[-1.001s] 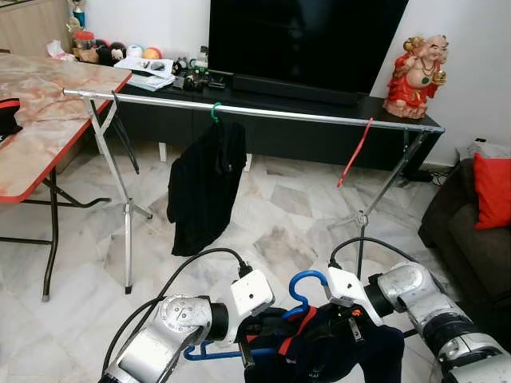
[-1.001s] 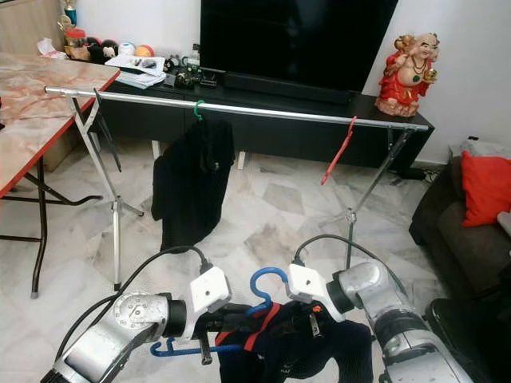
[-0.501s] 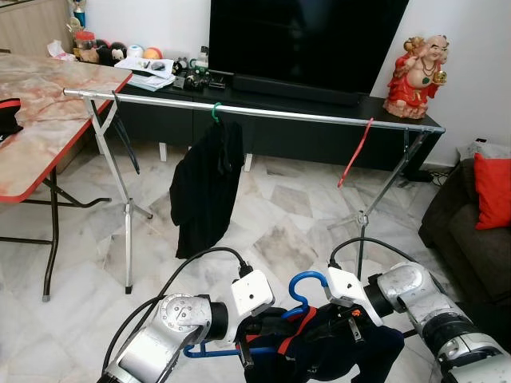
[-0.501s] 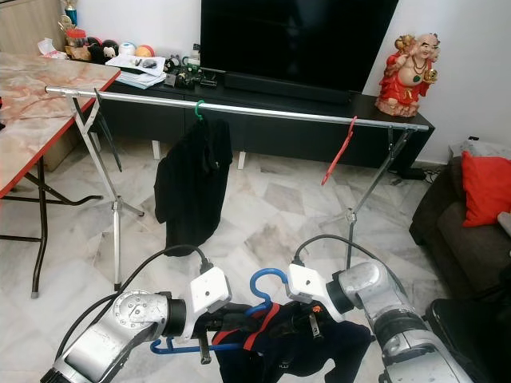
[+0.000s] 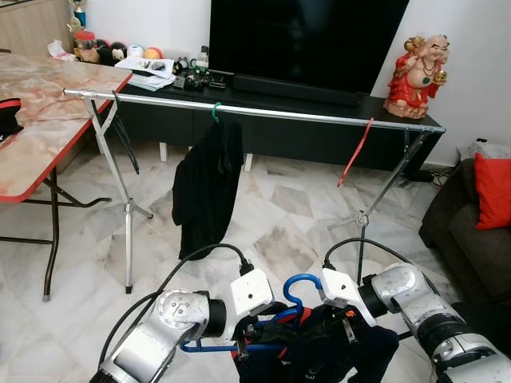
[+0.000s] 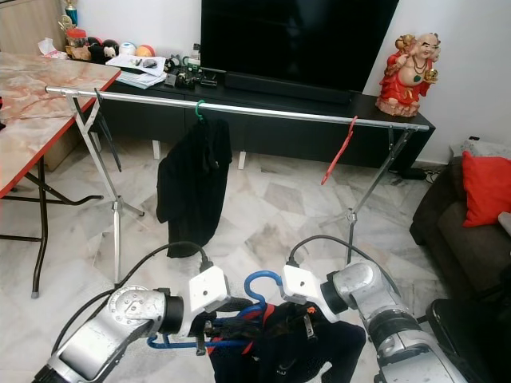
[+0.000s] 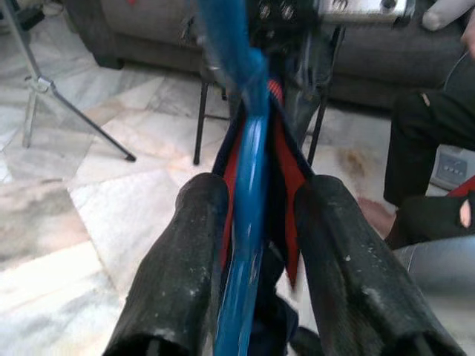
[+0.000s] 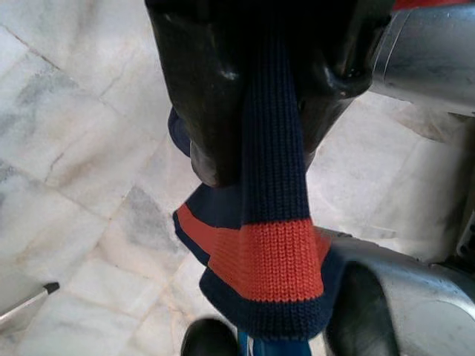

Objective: Hang hanger

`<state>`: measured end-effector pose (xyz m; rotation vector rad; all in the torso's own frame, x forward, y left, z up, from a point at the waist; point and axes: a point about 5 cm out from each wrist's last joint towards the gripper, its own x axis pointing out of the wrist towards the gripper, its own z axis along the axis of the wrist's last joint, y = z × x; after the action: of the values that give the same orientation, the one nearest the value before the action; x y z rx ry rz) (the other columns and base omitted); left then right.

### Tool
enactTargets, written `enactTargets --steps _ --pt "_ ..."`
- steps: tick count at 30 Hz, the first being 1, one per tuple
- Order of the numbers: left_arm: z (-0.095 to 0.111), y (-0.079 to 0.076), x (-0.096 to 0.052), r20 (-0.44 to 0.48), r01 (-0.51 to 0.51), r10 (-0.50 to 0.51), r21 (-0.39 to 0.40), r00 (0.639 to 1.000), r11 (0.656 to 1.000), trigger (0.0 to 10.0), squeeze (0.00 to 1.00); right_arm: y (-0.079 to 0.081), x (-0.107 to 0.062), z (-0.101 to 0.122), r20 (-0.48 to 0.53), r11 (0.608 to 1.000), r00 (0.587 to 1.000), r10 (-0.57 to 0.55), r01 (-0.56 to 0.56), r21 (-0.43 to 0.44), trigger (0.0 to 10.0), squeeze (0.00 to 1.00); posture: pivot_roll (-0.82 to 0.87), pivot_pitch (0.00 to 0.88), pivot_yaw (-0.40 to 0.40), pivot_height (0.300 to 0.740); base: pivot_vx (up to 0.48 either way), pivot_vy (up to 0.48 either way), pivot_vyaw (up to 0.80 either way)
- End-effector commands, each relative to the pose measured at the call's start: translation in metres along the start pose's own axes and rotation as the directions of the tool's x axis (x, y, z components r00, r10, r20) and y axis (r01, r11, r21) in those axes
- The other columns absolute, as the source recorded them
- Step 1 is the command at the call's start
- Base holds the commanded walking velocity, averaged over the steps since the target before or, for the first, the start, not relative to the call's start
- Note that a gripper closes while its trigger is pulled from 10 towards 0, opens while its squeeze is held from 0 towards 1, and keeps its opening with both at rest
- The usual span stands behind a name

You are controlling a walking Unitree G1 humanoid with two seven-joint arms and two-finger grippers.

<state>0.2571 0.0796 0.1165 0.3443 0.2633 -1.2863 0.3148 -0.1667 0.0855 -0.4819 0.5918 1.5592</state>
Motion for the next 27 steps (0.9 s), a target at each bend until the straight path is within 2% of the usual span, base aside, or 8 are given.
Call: enactTargets --steps 1,3,14,18,23,25,26,27 --pt "0.004 -0.002 -0.001 0.007 0.013 -0.013 0.010 1.000 1.000 10.0 1.00 -0.003 -0.010 0.001 -0.021 1.000 0.999 -0.025 0.024 -0.015 0.0 0.00 0.24 0.000 -0.137 0.740 0.000 0.000 0.00" --pt "-0.007 0.008 -0.025 -0.034 -0.075 0.074 -0.020 0.997 0.997 10.0 1.00 -0.003 -0.014 -0.003 -0.049 0.998 0.997 -0.057 0.057 -0.020 0.0 0.00 0.24 0.000 -0.130 0.740 0.000 0.000 0.00" --pt "-0.033 0.019 -0.066 -0.078 -0.302 0.295 -0.106 0.952 0.947 10.0 1.00 -0.005 -0.027 -0.007 -0.060 0.993 0.992 -0.115 0.114 -0.020 0.0 0.00 0.25 0.000 -0.134 0.740 0.000 0.000 0.00" --pt "-0.052 0.027 -0.084 -0.122 -0.456 0.440 -0.167 0.890 0.875 10.0 1.00 -0.019 -0.043 0.015 0.028 0.969 0.973 -0.231 0.232 -0.082 0.0 0.00 0.24 0.000 -0.132 0.740 0.000 0.000 0.00" --pt "-0.059 0.030 -0.090 -0.130 -0.527 0.510 -0.191 0.850 0.828 10.0 1.00 -0.023 -0.052 0.023 0.055 0.955 0.960 -0.276 0.280 -0.100 0.0 0.00 0.24 0.000 -0.134 0.740 0.000 0.000 0.00" --pt "-0.066 0.035 -0.096 -0.153 -0.606 0.586 -0.208 0.796 0.768 10.0 0.93 -0.026 -0.060 0.029 0.079 0.944 0.951 -0.299 0.307 -0.118 0.0 0.00 0.24 0.000 -0.135 0.740 0.000 0.000 0.00" --pt "-0.066 0.035 -0.096 -0.153 -0.606 0.586 -0.208 0.796 0.768 10.0 0.93 -0.026 -0.060 0.029 0.079 0.944 0.951 -0.299 0.307 -0.118 0.0 0.00 0.24 0.000 -0.135 0.740 0.000 0.000 0.00" --pt "-0.070 0.036 -0.100 -0.169 -0.643 0.621 -0.215 0.766 0.735 10.0 0.02 -0.027 -0.066 0.033 0.092 0.937 0.945 -0.314 0.324 -0.130 0.0 0.00 0.23 0.000 -0.135 0.740 0.000 0.000 0.00"
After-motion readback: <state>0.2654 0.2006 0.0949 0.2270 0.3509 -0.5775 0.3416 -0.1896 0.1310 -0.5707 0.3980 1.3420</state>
